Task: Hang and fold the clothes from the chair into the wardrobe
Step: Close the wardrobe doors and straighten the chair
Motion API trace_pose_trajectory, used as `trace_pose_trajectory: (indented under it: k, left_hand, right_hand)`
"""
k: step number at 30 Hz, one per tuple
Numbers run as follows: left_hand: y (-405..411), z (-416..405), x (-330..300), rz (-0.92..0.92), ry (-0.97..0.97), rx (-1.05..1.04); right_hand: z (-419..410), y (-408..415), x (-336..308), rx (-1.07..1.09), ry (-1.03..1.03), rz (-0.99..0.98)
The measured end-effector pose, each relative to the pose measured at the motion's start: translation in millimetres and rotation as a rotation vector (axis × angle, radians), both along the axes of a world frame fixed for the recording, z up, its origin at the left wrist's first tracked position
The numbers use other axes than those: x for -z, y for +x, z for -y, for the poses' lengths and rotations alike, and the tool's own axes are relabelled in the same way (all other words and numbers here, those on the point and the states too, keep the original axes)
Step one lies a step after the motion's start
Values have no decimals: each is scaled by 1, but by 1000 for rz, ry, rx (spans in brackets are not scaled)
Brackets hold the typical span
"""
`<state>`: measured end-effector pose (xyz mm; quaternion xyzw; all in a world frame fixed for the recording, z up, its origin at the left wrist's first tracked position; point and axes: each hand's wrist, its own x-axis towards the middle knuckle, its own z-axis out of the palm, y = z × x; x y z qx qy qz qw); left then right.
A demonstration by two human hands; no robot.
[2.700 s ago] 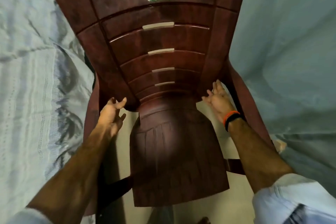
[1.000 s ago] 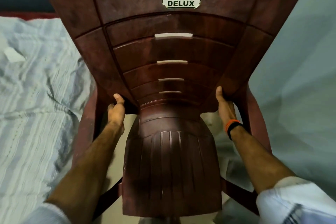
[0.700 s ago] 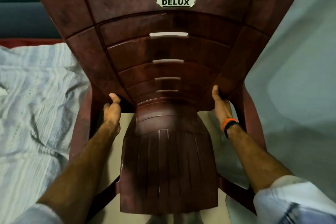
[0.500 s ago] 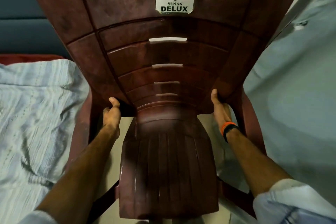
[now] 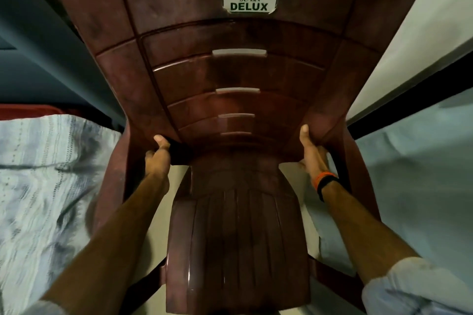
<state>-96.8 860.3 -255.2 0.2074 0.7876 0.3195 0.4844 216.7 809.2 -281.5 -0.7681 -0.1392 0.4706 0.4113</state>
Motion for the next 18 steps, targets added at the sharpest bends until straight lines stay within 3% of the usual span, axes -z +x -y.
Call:
trace_pose_trajectory:
  k: [4, 18]
  left_hand:
    - [2, -51, 27, 61, -17, -16]
    - [-2, -141, 74, 41, 26, 17]
  right_hand:
    - [-45, 8, 33, 21, -55, -64]
    - [-129, -10, 30, 82, -60, -10]
